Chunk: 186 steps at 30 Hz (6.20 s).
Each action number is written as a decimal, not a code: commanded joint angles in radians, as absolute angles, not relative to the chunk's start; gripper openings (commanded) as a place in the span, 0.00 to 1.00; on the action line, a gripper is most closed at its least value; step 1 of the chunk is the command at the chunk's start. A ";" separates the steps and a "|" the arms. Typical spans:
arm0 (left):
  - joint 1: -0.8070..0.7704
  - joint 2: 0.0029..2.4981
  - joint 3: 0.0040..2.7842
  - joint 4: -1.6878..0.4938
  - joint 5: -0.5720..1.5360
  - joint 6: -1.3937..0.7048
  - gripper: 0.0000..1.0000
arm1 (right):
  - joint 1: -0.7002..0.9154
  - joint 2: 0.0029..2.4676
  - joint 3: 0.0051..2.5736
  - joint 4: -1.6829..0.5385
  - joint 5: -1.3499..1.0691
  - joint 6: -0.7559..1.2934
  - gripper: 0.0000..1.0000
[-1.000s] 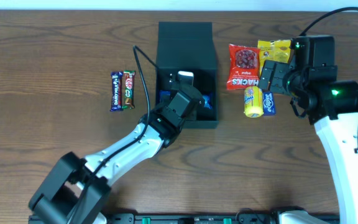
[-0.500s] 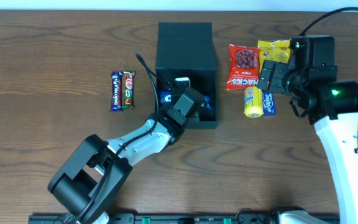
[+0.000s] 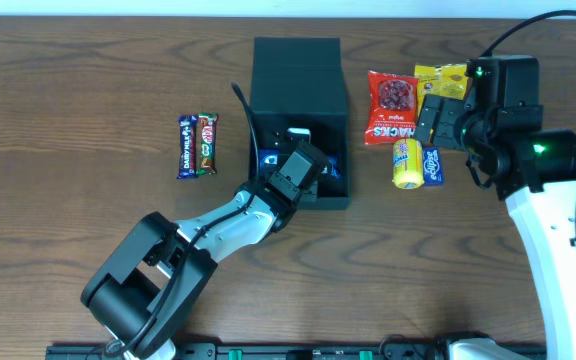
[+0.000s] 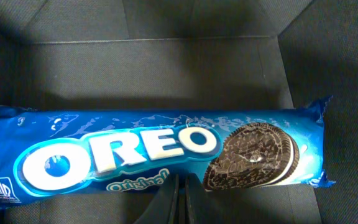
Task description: Pack container
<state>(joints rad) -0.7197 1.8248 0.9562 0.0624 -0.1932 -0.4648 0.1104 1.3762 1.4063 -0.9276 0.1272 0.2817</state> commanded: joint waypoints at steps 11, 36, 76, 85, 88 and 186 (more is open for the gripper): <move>-0.648 1.876 0.960 0.120 -0.134 -0.413 0.07 | 0.103 1.373 1.403 -0.907 0.126 0.299 0.99; -0.632 1.917 0.960 0.237 -0.104 -0.362 0.07 | 0.103 1.373 1.403 -0.884 0.125 0.299 0.99; -0.627 1.458 0.988 0.233 -0.229 0.005 0.06 | 0.103 1.384 1.403 -0.863 0.105 0.293 0.99; -0.526 1.425 0.988 0.156 -0.118 0.003 0.38 | 0.032 1.549 1.404 -0.731 -0.027 0.181 0.93; -0.474 1.425 0.988 0.153 -0.073 0.004 0.63 | -0.045 1.617 1.405 -0.656 -0.094 0.144 0.92; -0.168 1.427 0.988 0.215 -0.115 -0.048 0.95 | 0.082 2.168 2.165 -1.100 -0.809 0.321 0.01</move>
<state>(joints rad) -0.1780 1.4330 0.9672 0.2115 -0.1047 -0.0696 0.0288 2.1723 2.1948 -1.1137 -0.8310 0.2249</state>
